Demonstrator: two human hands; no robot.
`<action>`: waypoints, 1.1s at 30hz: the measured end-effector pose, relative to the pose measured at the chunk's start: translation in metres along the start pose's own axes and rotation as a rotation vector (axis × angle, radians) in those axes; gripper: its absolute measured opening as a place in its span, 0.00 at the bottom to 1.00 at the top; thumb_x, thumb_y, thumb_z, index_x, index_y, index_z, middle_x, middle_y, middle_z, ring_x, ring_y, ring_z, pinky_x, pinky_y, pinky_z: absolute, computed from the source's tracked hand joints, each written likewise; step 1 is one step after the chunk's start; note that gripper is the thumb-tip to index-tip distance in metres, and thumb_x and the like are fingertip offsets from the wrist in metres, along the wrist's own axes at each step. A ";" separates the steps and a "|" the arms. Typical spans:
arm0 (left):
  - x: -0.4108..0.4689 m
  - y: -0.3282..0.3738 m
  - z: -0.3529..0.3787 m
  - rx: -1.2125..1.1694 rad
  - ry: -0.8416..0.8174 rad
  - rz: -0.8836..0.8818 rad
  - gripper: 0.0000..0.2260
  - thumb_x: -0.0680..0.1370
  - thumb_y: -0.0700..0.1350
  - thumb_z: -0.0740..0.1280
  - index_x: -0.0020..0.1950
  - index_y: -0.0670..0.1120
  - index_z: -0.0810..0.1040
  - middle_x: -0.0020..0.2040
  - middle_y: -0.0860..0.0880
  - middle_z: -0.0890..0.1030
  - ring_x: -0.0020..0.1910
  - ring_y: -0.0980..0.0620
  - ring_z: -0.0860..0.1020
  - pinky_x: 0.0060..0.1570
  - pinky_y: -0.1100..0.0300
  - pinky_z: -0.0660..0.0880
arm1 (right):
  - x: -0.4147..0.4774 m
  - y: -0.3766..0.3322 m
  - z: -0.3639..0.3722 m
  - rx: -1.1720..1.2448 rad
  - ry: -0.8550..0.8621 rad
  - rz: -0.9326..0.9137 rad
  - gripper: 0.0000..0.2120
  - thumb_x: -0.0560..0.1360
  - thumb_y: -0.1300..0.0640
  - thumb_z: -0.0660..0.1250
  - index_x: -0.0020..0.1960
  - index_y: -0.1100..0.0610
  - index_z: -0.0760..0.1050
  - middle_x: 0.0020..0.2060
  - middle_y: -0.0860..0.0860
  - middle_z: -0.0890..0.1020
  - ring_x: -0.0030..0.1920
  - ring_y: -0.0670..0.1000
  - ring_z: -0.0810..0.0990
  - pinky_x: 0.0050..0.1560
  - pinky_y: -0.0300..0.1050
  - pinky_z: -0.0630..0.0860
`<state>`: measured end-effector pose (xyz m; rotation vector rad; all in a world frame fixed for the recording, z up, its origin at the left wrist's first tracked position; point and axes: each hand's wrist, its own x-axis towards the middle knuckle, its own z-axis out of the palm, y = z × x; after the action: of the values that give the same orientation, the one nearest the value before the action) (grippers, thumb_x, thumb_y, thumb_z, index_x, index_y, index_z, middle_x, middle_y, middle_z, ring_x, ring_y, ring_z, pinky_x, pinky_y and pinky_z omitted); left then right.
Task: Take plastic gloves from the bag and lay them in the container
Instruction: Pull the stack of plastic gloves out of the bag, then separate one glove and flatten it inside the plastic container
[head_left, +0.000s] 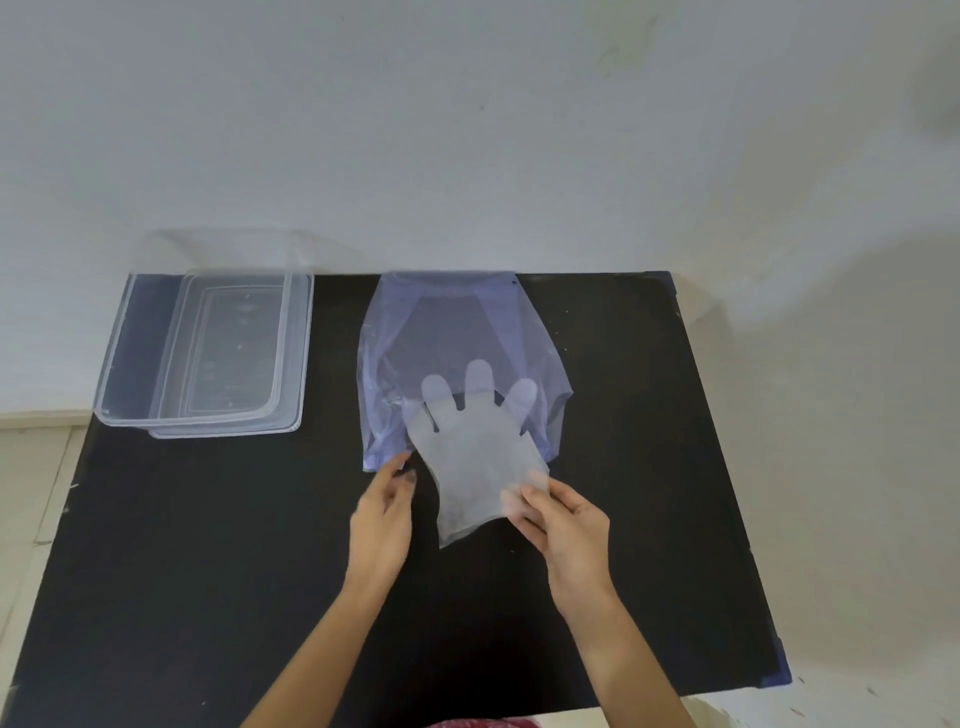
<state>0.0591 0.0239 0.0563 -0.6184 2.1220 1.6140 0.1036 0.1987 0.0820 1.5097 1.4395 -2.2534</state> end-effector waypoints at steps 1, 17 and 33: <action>-0.005 0.002 0.004 -0.086 -0.062 -0.110 0.15 0.81 0.50 0.60 0.67 0.58 0.72 0.58 0.52 0.79 0.58 0.49 0.78 0.57 0.55 0.74 | -0.002 -0.002 0.000 0.011 0.000 0.007 0.13 0.72 0.65 0.72 0.57 0.62 0.80 0.48 0.57 0.86 0.47 0.53 0.87 0.48 0.47 0.83; -0.059 0.007 0.014 -0.342 -0.083 -0.162 0.23 0.76 0.31 0.64 0.67 0.51 0.76 0.64 0.51 0.77 0.58 0.51 0.79 0.50 0.57 0.78 | -0.049 -0.013 -0.041 -0.294 -0.135 -0.272 0.15 0.72 0.64 0.73 0.58 0.57 0.79 0.43 0.52 0.87 0.43 0.49 0.87 0.41 0.41 0.83; -0.105 -0.084 0.006 -0.030 -0.004 -0.047 0.27 0.78 0.36 0.64 0.74 0.55 0.64 0.54 0.63 0.76 0.45 0.58 0.80 0.34 0.73 0.77 | -0.039 0.089 -0.083 -0.624 -0.088 -0.248 0.17 0.74 0.64 0.70 0.62 0.58 0.77 0.38 0.49 0.87 0.39 0.48 0.87 0.45 0.45 0.84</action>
<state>0.1929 0.0206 0.0473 -0.6693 2.0686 1.6237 0.2262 0.1937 0.0469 1.0660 2.1242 -1.6820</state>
